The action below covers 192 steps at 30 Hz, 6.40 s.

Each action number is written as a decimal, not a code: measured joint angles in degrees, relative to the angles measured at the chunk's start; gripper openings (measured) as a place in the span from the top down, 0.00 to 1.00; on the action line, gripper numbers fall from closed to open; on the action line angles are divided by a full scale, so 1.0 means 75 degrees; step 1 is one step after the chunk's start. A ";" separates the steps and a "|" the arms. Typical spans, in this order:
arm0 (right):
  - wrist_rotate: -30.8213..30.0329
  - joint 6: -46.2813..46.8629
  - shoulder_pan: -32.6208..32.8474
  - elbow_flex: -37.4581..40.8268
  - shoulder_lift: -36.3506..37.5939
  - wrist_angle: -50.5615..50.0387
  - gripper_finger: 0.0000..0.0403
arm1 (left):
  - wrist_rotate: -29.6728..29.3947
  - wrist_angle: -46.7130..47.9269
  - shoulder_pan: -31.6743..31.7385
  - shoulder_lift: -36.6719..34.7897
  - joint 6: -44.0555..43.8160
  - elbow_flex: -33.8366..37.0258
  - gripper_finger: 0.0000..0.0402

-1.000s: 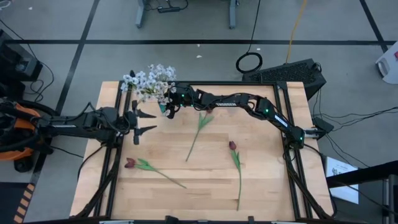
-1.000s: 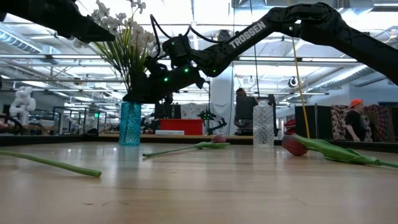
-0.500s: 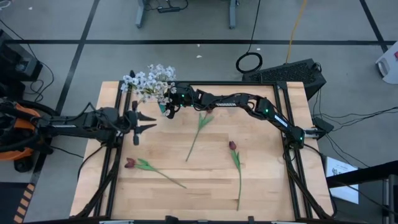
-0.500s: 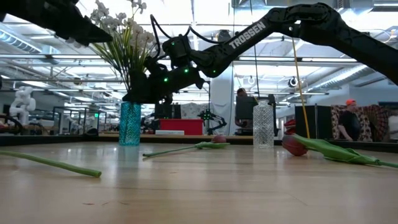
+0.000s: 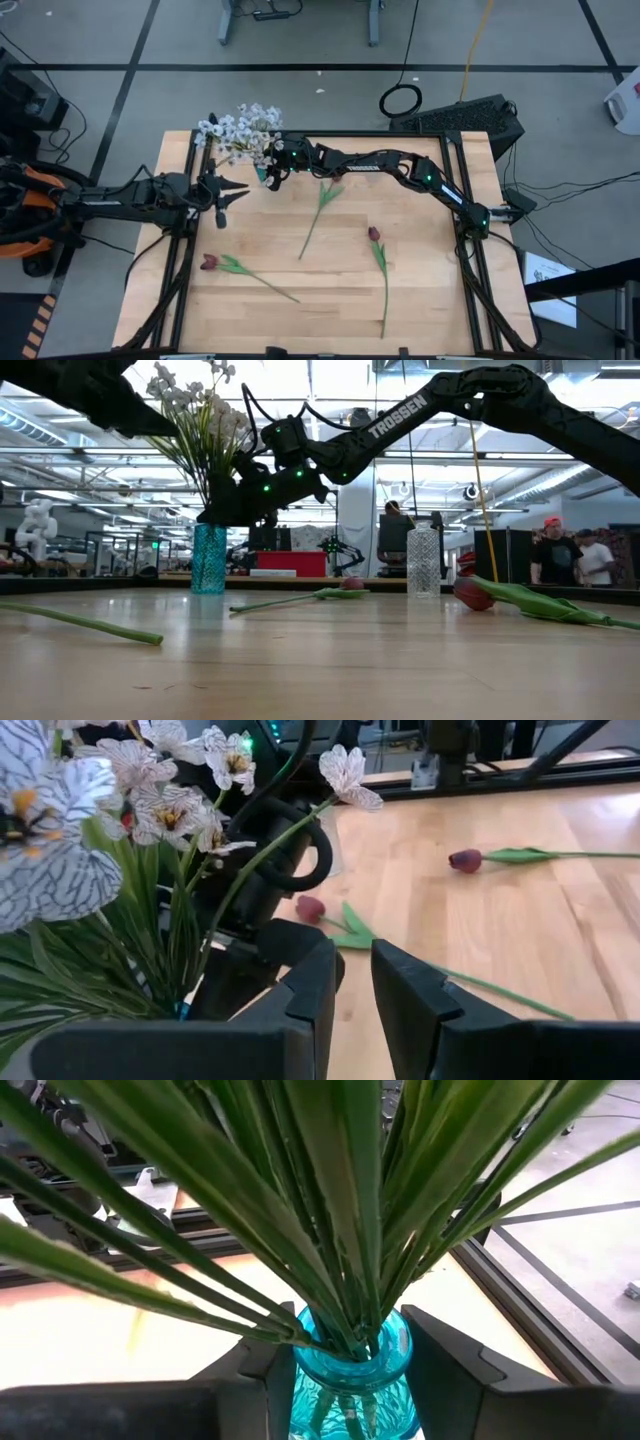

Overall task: Sort flowers into vase by color
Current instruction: Put the top red tulip into the transparent vase

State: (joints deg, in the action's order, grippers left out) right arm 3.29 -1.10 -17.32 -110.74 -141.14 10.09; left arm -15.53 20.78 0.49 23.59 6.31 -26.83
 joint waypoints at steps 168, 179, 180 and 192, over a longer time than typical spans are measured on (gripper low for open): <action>-0.1026 -0.1920 0.0403 0.0003 0.1005 -0.2906 0.03 | -0.3990 -0.2381 0.0341 0.3113 -0.3398 0.0379 0.81; -0.1026 -0.2034 0.0478 0.0000 0.1005 -0.2957 0.03 | -0.3975 -0.2578 0.0410 0.3576 -0.3402 0.0379 0.81; -0.1026 -0.2031 0.0478 0.0000 0.1005 -0.2972 0.03 | -0.3975 -0.2579 0.0408 0.3576 -0.3401 0.0379 0.81; -0.1039 -0.1979 0.0475 -0.0012 0.1019 -0.3112 0.03 | -0.3984 -0.2241 0.0431 0.3576 -0.3404 0.0379 0.81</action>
State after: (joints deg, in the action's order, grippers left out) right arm -4.50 -15.94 -13.76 -110.83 -133.50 -13.25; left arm -45.41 3.97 3.73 50.41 -19.22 -23.99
